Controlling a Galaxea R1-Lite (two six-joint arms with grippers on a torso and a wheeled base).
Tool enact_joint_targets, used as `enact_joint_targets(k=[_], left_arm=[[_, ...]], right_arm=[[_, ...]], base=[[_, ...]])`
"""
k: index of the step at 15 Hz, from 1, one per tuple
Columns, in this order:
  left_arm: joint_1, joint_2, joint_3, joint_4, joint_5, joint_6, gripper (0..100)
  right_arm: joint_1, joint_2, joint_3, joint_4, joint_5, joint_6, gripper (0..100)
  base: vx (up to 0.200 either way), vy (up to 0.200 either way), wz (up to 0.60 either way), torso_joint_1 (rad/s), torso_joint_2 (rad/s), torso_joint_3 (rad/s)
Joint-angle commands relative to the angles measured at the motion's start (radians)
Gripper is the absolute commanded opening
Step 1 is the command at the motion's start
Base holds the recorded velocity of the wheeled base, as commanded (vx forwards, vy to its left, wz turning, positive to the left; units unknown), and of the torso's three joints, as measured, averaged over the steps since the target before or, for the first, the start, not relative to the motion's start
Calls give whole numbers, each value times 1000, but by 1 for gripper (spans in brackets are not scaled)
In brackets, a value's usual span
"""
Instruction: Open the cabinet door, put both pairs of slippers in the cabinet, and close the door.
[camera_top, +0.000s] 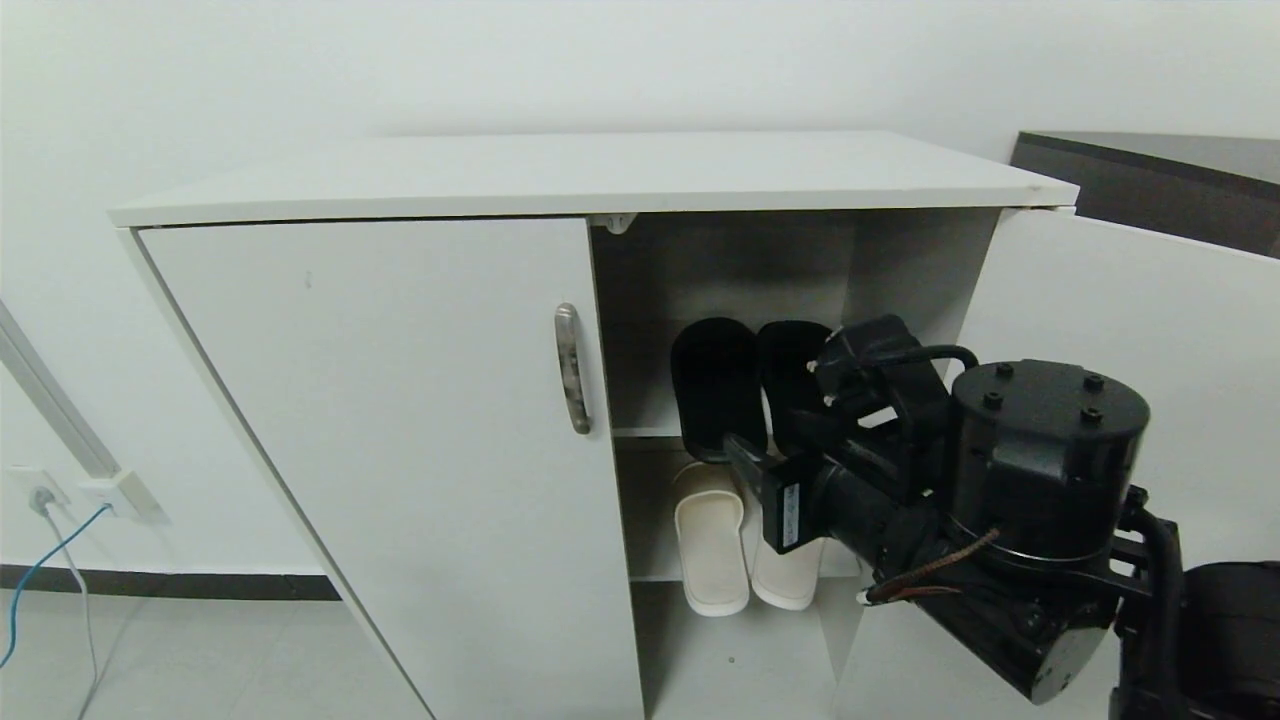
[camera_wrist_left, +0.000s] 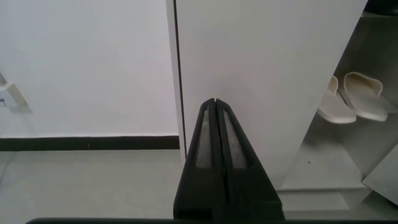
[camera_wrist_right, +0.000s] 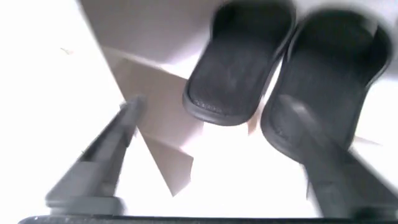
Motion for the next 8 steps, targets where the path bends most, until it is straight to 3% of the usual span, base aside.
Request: enact_joint_targets(k=[1, 5, 8], left_arm=[[0, 1, 0, 0, 0, 0, 0], [0, 1, 0, 0, 0, 0, 0], [0, 1, 0, 0, 0, 0, 0]], right_arm=[[-1, -33, 41, -4, 6, -5, 0], [2, -33, 55, -5, 6, -4, 0], [4, -38, 66, -5, 2, -5, 0]], base=[[0, 0, 0, 0, 0, 0], [0, 0, 0, 0, 0, 0], [-200, 0, 0, 2, 2, -1]])
